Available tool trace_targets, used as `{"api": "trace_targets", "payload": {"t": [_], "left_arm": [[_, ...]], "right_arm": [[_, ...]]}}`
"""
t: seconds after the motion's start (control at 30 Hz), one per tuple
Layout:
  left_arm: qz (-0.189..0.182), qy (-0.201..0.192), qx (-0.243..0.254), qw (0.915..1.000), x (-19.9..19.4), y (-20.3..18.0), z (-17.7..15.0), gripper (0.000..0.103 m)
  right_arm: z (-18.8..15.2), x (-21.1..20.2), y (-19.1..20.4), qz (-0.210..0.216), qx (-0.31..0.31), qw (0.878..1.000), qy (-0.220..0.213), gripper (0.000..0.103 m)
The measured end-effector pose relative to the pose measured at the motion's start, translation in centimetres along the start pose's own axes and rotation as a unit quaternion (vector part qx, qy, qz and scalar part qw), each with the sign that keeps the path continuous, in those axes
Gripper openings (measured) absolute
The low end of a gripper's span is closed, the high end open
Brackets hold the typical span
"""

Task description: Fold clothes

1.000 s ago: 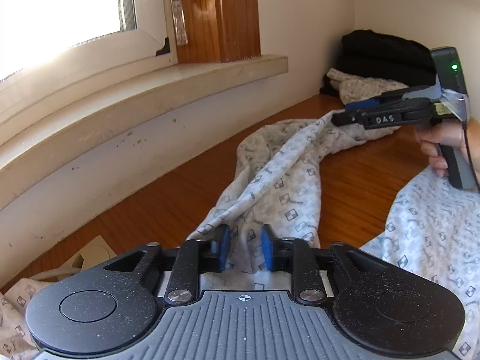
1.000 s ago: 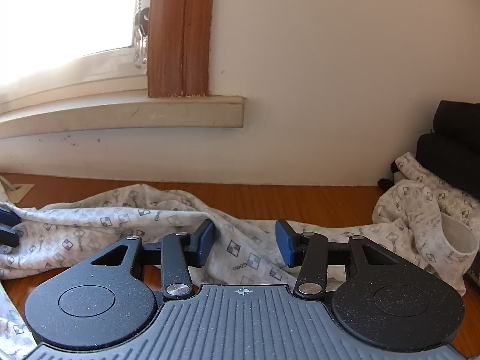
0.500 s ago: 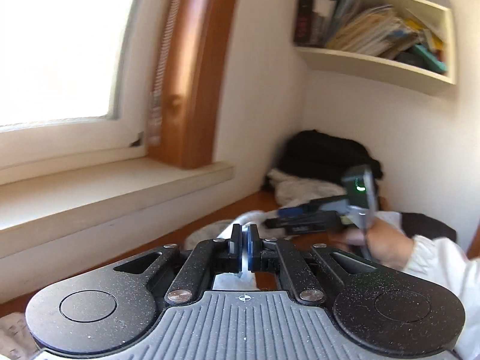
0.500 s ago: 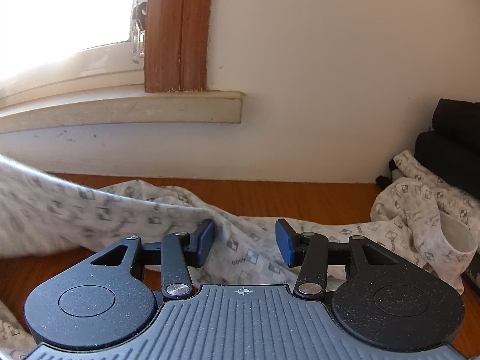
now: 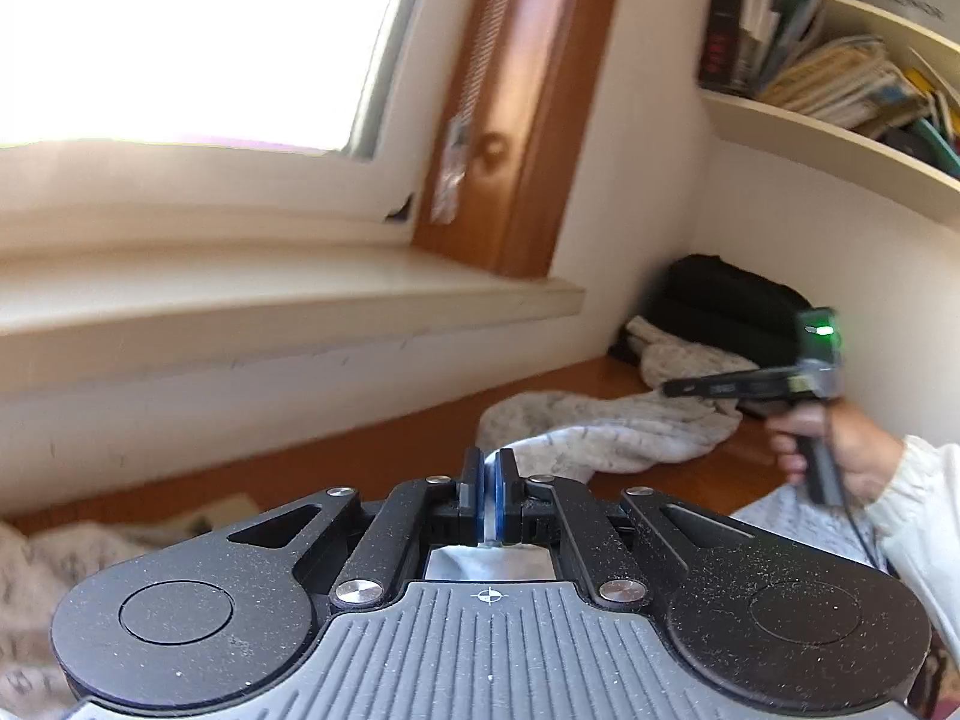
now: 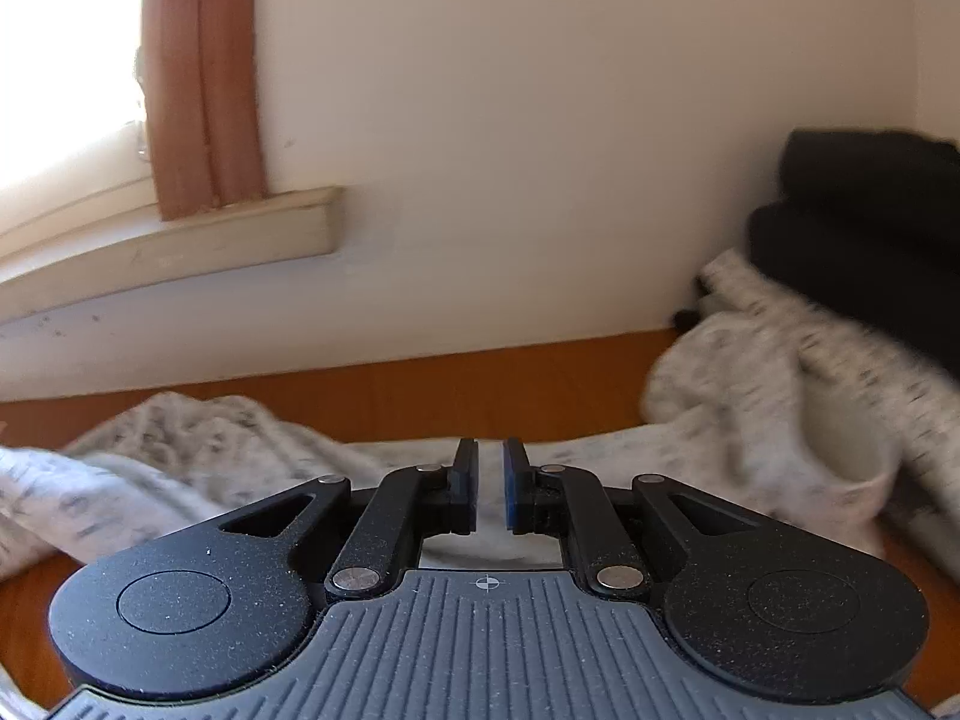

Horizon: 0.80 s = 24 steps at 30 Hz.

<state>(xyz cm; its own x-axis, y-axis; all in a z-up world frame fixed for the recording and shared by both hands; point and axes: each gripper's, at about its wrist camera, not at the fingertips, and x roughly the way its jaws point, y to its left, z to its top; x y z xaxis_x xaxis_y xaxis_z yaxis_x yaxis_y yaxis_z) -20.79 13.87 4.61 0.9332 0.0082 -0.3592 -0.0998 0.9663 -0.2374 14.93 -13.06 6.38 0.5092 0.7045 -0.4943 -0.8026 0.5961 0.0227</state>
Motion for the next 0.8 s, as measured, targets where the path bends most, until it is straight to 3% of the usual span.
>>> {"api": "trace_targets", "payload": {"t": [0.1, 0.2, 0.3, 0.37, 0.47, 0.6, 0.67, 0.7, 0.73, 0.77, 0.8], "left_arm": [[0.004, 0.011, -0.004, 0.9999, 0.2, 0.8, -0.5, 0.003], [0.017, 0.007, -0.019, 0.9997, 0.1, 1.3, -0.2, 0.003], [0.029, 0.003, -0.023, 0.9993, -0.3, 1.9, -0.1, 0.003], [0.03, 0.003, -0.024, 0.9992, -0.3, 2.1, -0.1, 0.003], [0.031, 0.005, -0.023, 0.9992, -0.3, 2.3, -0.1, 0.003], [0.032, 0.009, -0.015, 0.9993, -0.3, 2.0, -0.2, 0.003], [0.033, 0.009, -0.012, 0.9993, -0.4, 2.0, -0.4, 0.003], [0.034, 0.01, -0.011, 0.9993, -0.4, 2.0, -0.4, 0.003], [0.035, 0.01, -0.01, 0.9993, -0.4, 2.0, -0.4, 0.003], [0.036, 0.011, -0.01, 0.9992, -0.4, 2.0, -0.5, 0.003], [0.037, 0.012, -0.009, 0.9992, -0.4, 2.0, -0.5, 0.003]], "right_arm": [[-0.2, -1.9, -1.3, 0.014, -0.024, 1.0, 0.008, 0.025], [-0.8, -2.7, -3.0, -0.024, -0.052, 0.998, 0.04, 0.03], [-1.4, -2.3, -5.8, -0.061, -0.03, 0.995, 0.072, 0.036], [-1.5, -1.8, -7.6, -0.062, 0.016, 0.994, 0.085, 0.053], [-1.5, -1.4, -8.8, -0.058, 0.057, 0.994, 0.071, 0.062], [-1.4, 0.0, -8.8, -0.081, 0.051, 0.993, 0.072, 0.064], [-1.4, 0.3, -9.1, -0.08, 0.056, 0.993, 0.066, 0.061], [-1.4, 0.3, -9.2, -0.078, 0.058, 0.993, 0.064, 0.054], [-1.2, 0.2, -9.2, -0.076, 0.055, 0.994, 0.063, 0.028], [-1.0, 0.0, -9.3, -0.075, 0.051, 0.994, 0.061, 0.009], [-0.8, -0.4, -9.3, -0.08, 0.047, 0.994, 0.056, 0.008]]}}
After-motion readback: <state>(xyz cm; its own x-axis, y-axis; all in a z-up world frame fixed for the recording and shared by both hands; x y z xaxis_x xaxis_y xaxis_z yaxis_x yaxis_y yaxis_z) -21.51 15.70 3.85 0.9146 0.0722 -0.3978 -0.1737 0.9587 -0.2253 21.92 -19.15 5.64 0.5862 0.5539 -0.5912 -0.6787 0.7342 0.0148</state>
